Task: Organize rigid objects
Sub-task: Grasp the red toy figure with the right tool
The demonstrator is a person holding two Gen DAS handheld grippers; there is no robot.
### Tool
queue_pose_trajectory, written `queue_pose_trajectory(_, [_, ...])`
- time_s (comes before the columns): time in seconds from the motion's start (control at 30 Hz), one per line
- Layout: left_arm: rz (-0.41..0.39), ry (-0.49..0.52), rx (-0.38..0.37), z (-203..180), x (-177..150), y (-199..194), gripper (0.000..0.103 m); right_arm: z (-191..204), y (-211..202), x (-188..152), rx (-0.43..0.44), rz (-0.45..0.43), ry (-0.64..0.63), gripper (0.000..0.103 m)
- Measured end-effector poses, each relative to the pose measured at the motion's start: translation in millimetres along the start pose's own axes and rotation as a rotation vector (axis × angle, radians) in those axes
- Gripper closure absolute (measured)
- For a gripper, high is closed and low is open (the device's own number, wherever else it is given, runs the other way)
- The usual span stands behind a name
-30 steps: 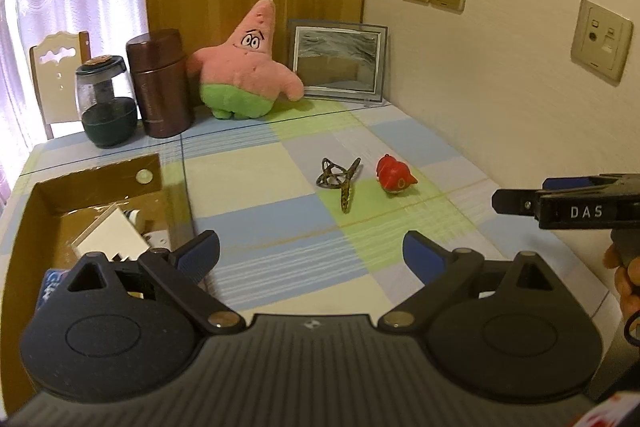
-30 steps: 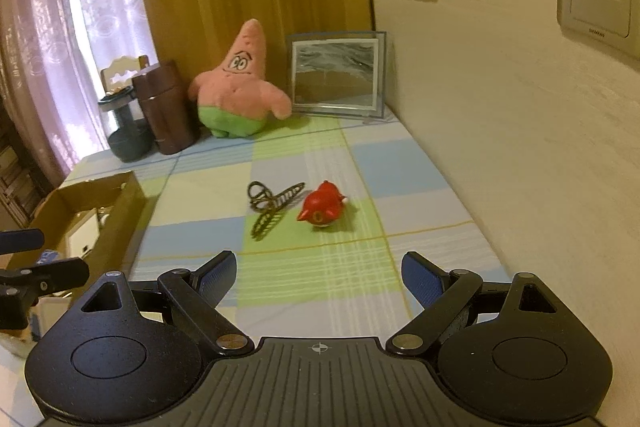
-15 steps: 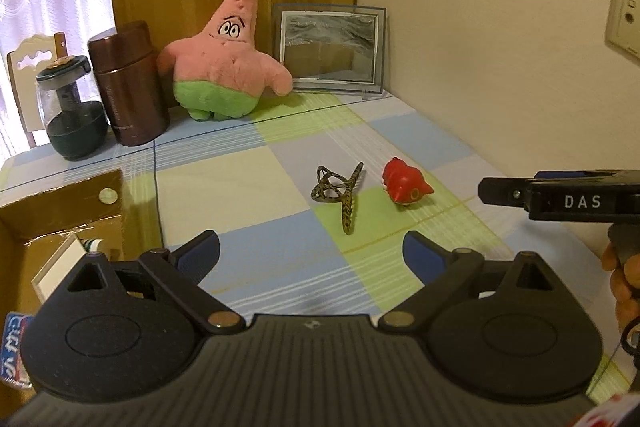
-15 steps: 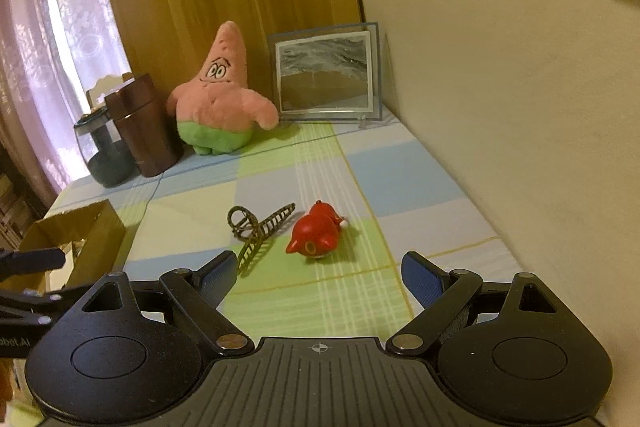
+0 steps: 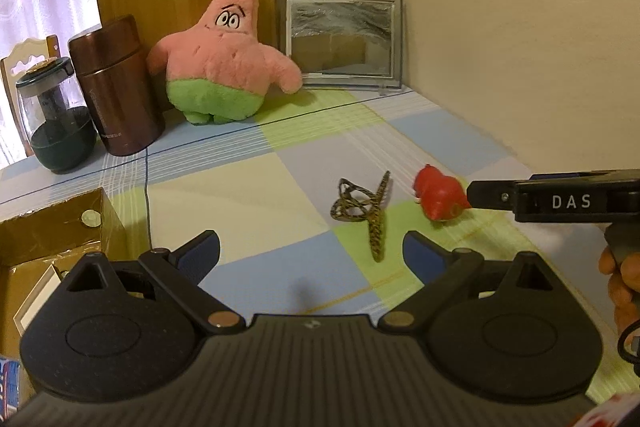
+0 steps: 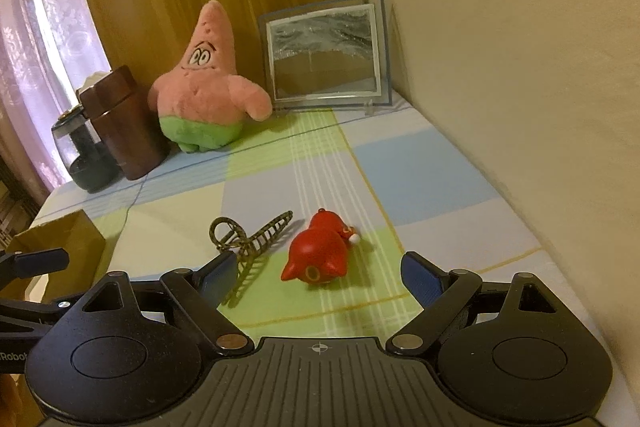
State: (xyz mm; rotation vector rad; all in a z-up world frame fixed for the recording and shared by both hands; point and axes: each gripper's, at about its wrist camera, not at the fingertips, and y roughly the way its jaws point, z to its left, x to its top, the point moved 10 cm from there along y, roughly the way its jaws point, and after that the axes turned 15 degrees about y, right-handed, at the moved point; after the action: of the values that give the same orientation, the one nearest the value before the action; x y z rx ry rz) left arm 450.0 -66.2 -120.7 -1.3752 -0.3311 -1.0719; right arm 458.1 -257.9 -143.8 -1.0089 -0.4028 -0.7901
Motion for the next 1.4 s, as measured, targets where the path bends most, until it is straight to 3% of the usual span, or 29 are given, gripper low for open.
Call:
queue_pose_trajectory(0.17, [0.013,-0.005,0.005,9,0,16,0.007,-2,25,3,-0.003,0.015,0.010,0.019])
queue_pose_trajectory(0.63, [0.036,-0.032,-0.008,19,-2,40,0.007,-7,77,3,-0.013,0.062,0.072,0.041])
queue_pose_trajectory(0.87, [0.046,-0.033,-0.012,21,-5,47,0.007,-9,86,4,-0.027,0.065,0.083,0.048])
queue_pose_trajectory(0.97, [0.050,-0.034,-0.014,20,-6,48,0.007,-10,88,5,-0.046,0.062,0.062,0.058])
queue_pose_trajectory(1.17, [0.059,-0.036,-0.023,17,-10,51,0.007,-6,86,1,-0.076,0.062,-0.036,0.058])
queue_pose_trajectory(1.4, [0.047,-0.034,-0.056,7,-5,55,0.007,-12,73,16,-0.088,0.010,-0.035,0.060])
